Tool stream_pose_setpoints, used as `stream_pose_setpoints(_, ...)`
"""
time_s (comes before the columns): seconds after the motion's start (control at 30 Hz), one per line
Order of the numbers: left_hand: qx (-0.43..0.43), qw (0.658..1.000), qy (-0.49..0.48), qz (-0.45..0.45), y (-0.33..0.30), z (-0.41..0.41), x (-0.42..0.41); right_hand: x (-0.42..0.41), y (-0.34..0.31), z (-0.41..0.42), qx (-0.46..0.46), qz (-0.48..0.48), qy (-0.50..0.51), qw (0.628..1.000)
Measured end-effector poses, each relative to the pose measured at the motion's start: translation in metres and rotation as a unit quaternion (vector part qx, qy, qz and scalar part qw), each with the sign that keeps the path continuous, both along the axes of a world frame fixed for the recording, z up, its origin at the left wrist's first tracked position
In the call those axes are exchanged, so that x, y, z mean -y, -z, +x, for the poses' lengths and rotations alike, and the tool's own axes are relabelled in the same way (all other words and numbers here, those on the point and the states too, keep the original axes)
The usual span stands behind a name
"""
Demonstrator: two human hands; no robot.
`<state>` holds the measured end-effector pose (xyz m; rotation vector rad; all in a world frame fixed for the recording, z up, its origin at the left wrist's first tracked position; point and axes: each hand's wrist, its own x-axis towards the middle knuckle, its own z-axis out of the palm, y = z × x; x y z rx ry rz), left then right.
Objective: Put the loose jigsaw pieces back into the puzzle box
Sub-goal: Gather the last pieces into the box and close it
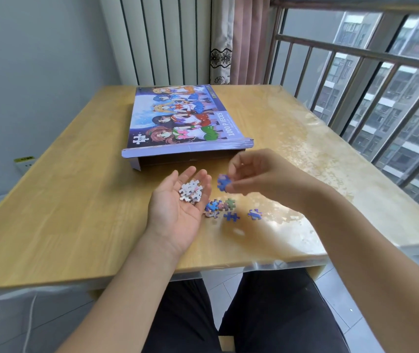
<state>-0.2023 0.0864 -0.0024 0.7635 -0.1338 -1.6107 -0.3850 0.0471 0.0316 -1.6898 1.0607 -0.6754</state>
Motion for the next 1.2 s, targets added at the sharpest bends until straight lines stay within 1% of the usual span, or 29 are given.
stream_pose_setpoints(0.03, 0.002, 1.000, 0.006, 0.002, 0.000, -0.004, 0.002, 0.002, -0.004, 0.008, 0.019, 0.007, 0.011, 1.000)
stream_pose_setpoints(0.07, 0.002, 1.000, 0.009, 0.007, -0.001, -0.008, 0.003, 0.003, -0.006, 0.018, 0.011, 0.005, 0.023, 1.000)
stream_pose_setpoints(0.13, -0.007, 1.000, 0.005, 0.023, -0.001, -0.016, 0.005, 0.006, -0.008, 0.030, -0.050, -0.056, 0.050, 0.996)
stream_pose_setpoints(0.2, -0.028, 0.999, 0.000, 0.035, 0.000, -0.019, 0.006, 0.005, -0.011, 0.023, -0.124, -0.150, 0.069, 0.979)
stream_pose_setpoints(0.23, -0.035, 0.999, 0.000, 0.036, 0.000, -0.018, 0.006, 0.005, -0.013, 0.012, -0.168, -0.181, 0.066, 0.967)
stream_pose_setpoints(0.27, -0.037, 0.999, 0.000, 0.037, 0.001, -0.016, 0.006, 0.002, -0.014, -0.002, -0.226, -0.191, 0.050, 0.954)
stream_pose_setpoints(0.33, -0.027, 0.999, -0.001, 0.035, 0.005, -0.012, 0.004, -0.006, -0.011, -0.025, -0.336, -0.152, -0.001, 0.930)
stream_pose_setpoints(0.37, -0.020, 0.999, 0.002, 0.031, 0.007, -0.012, 0.002, -0.011, -0.005, -0.033, -0.359, -0.128, -0.019, 0.925)
stream_pose_setpoints(0.47, -0.011, 1.000, 0.015, 0.017, 0.005, -0.015, -0.003, -0.016, 0.008, -0.038, -0.345, -0.122, -0.019, 0.930)
stream_pose_setpoints(0.6, 0.002, 1.000, 0.018, 0.019, 0.005, -0.023, -0.007, -0.012, 0.009, -0.036, -0.345, -0.113, -0.014, 0.932)
stream_pose_setpoints(0.77, 0.002, 1.000, 0.017, 0.020, 0.007, -0.027, -0.007, -0.011, 0.006, -0.030, -0.375, -0.097, -0.038, 0.921)
stream_pose_setpoints(0.9, 0.004, 1.000, 0.017, 0.017, 0.005, -0.027, -0.006, -0.013, 0.004, -0.030, -0.381, -0.109, -0.041, 0.917)
stream_pose_setpoints(1.03, 0.005, 1.000, 0.016, 0.016, 0.005, -0.026, -0.006, -0.018, 0.008, -0.031, -0.355, -0.136, -0.037, 0.924)
stream_pose_setpoints(1.2, 0.004, 1.000, 0.014, 0.016, 0.004, -0.026, -0.007, -0.016, 0.007, -0.034, -0.354, -0.123, -0.035, 0.926)
